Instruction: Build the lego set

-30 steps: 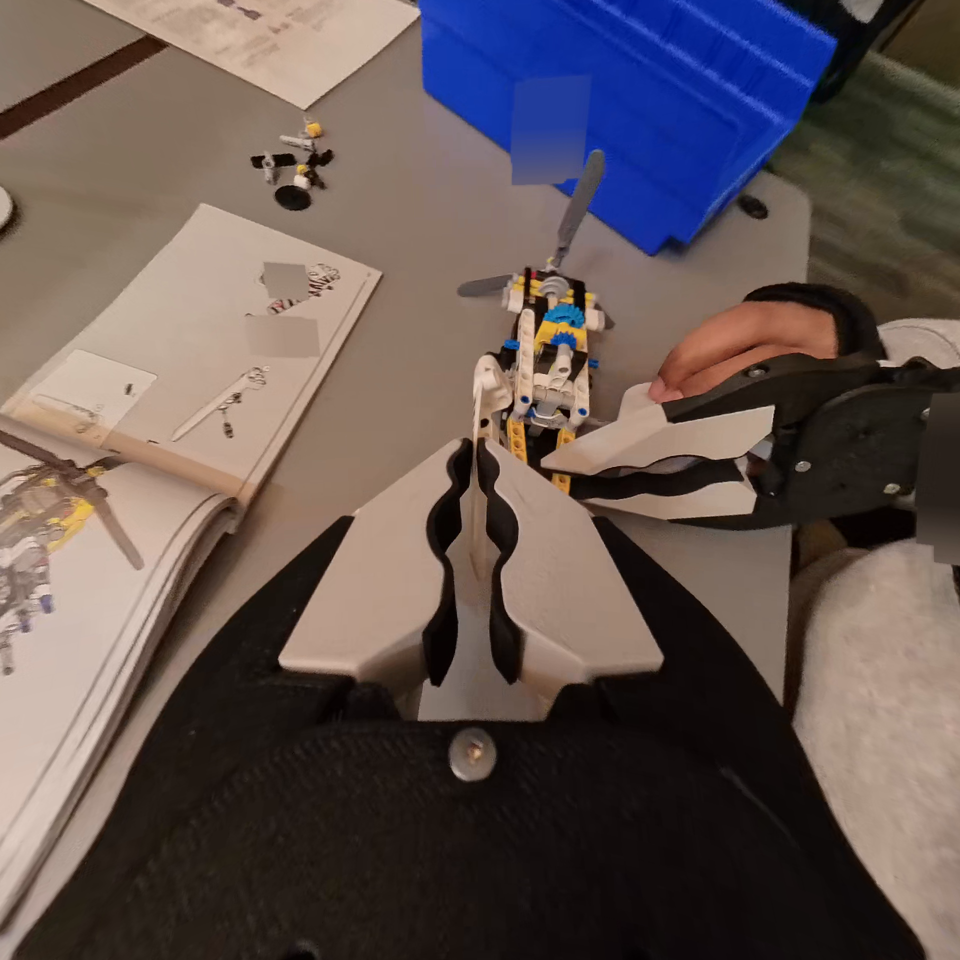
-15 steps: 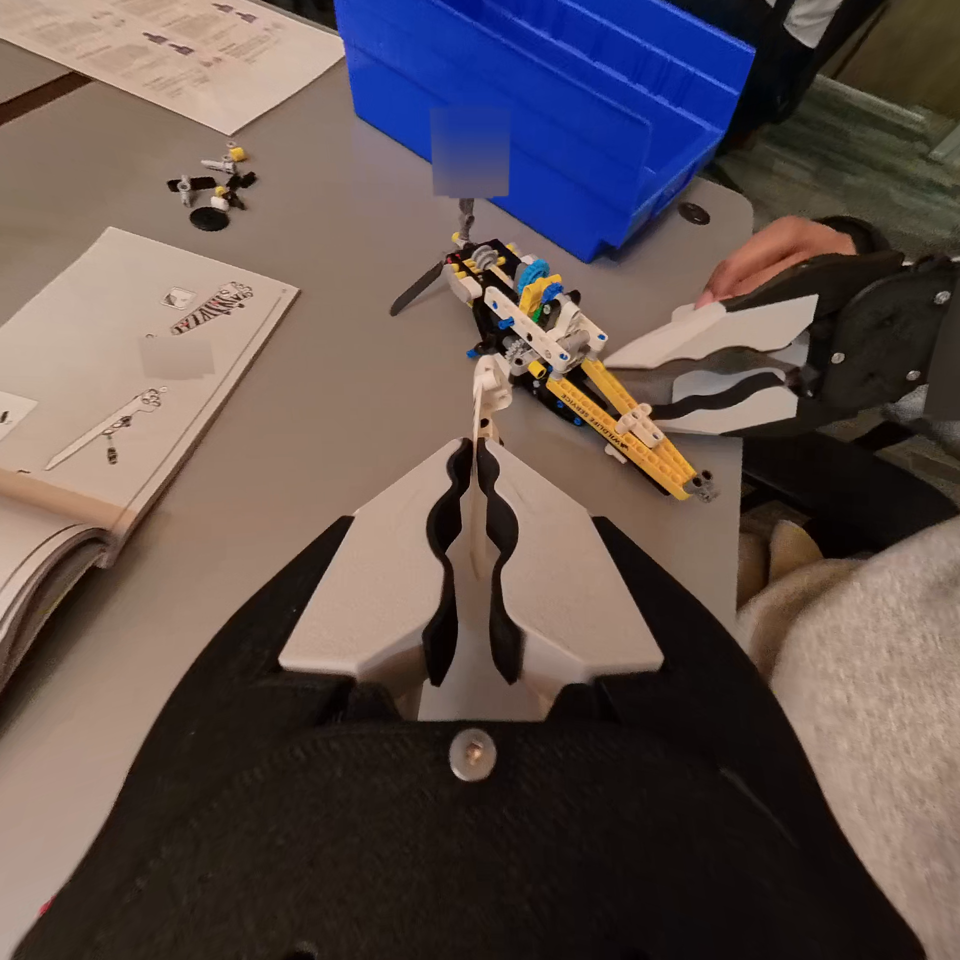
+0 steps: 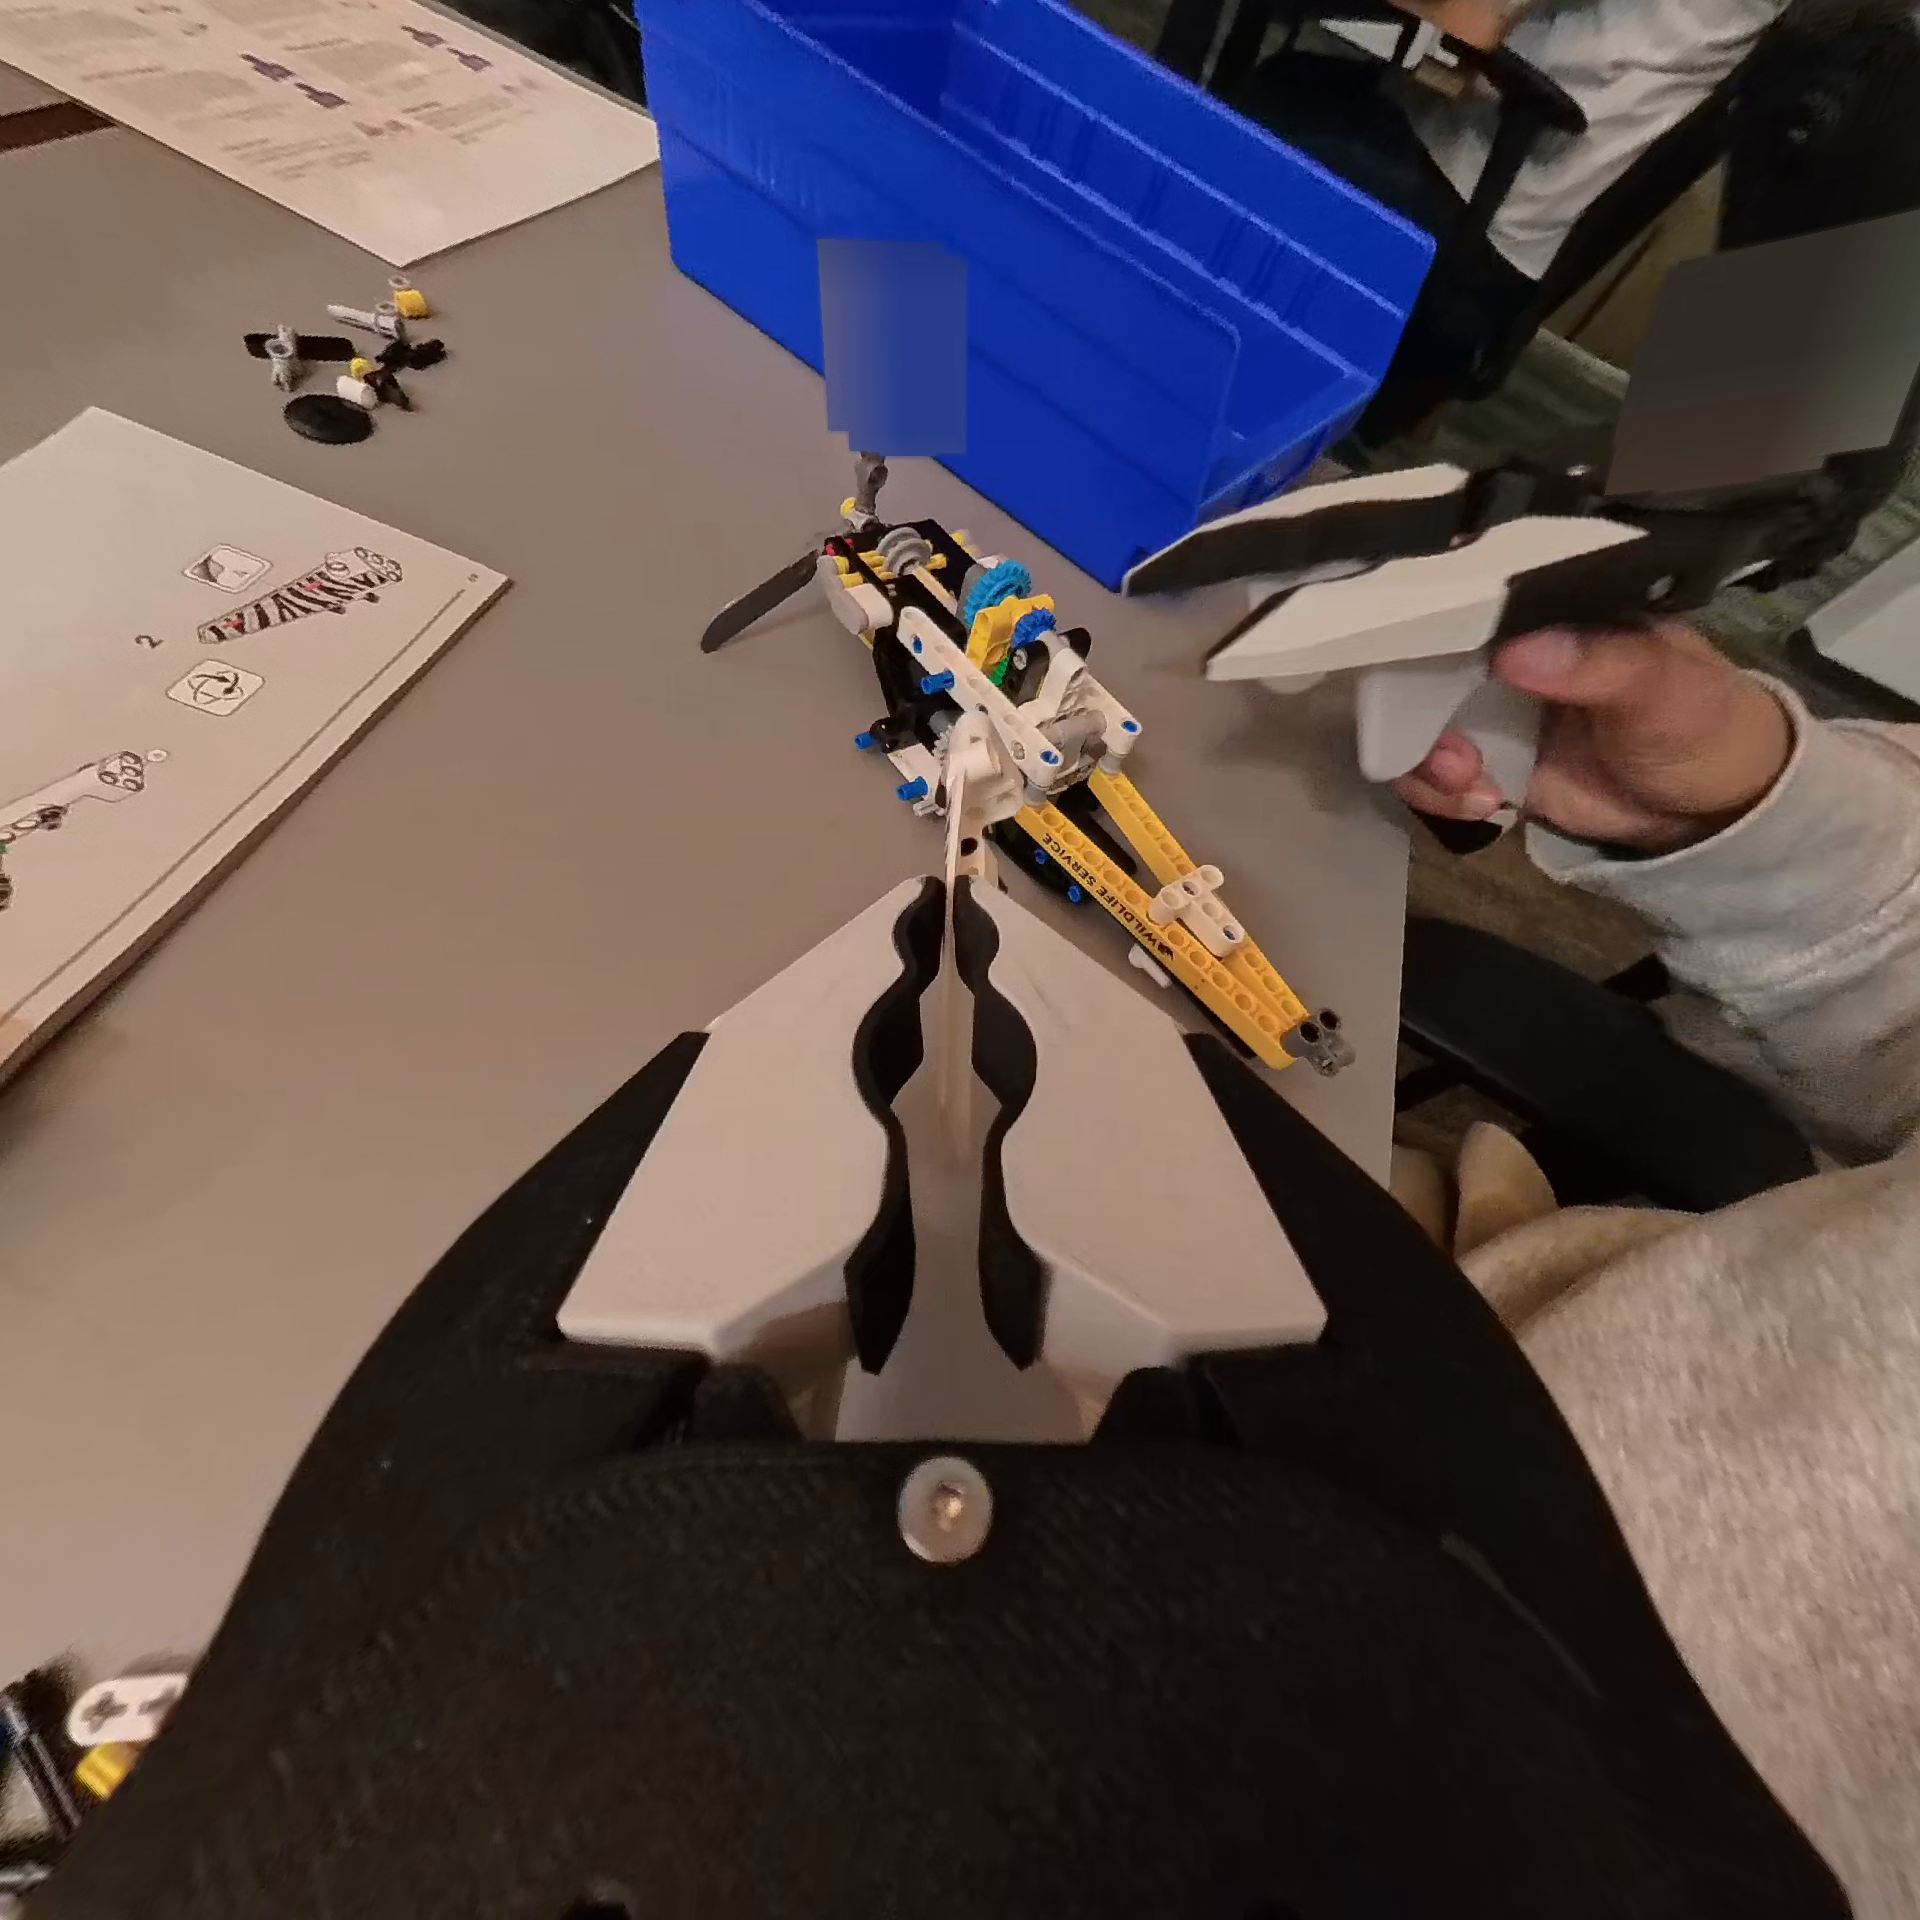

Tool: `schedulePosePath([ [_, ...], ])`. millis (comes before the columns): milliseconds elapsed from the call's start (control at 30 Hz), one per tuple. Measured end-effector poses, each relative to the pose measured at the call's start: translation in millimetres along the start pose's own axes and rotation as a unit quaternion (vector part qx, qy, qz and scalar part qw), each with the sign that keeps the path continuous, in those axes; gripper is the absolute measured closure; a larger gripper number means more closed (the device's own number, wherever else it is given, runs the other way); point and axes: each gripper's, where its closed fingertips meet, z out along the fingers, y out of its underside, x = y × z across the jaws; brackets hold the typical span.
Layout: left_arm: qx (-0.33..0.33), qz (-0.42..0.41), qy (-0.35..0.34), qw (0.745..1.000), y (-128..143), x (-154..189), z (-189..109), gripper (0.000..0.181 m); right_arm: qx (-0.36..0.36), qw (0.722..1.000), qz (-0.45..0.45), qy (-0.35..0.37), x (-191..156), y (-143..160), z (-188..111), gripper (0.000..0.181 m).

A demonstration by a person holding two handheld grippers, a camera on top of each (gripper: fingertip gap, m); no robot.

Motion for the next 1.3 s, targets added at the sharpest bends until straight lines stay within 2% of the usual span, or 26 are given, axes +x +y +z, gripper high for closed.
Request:
schedulePosePath([
  [133,0.022,-0.002,-0.017,1.0,-1,-4,-8,0.181,-0.056,0.994,-0.036,0.087,21,13,22,0.121],
  [267,0.045,0.001,-0.033,0.998,-4,-7,-20,0.181,-0.073,0.991,-0.035,0.111,23,16,40,0.111],
  [433,0.065,0.011,-0.046,0.997,-5,-8,-32,0.181,-0.082,0.994,-0.027,0.072,10,16,59,0.122],
  [633,0.081,0.016,-0.072,0.994,4,-10,-48,0.181,-0.092,0.995,-0.022,0.021,-7,15,82,0.123],
  [800,0.115,-0.027,-0.074,0.99,5,-18,-60,0.181,-0.098,0.994,-0.021,-0.046,-37,18,105,0.127],
  [933,0.155,-0.056,-0.082,0.983,-1,-26,-72,0.181,-0.106,0.991,-0.046,-0.063,-52,18,121,0.123],
  [1033,0.158,-0.053,-0.099,0.981,0,-30,-75,0.181,-0.117,0.989,-0.063,-0.057,-52,17,119,0.116],
  [1167,0.162,-0.05,-0.118,0.978,4,-32,-77,0.181,-0.108,0.992,-0.057,-0.034,-45,8,98,0.112],
  [1233,0.167,-0.055,-0.125,0.976,5,-34,-77,0.181,-0.089,0.994,-0.064,-0.02,-47,-1,86,0.113],
  [1300,0.171,-0.057,-0.133,0.975,5,-35,-76,0.181,-0.066,0.995,-0.068,-0.032,-63,-11,78,0.119],
])
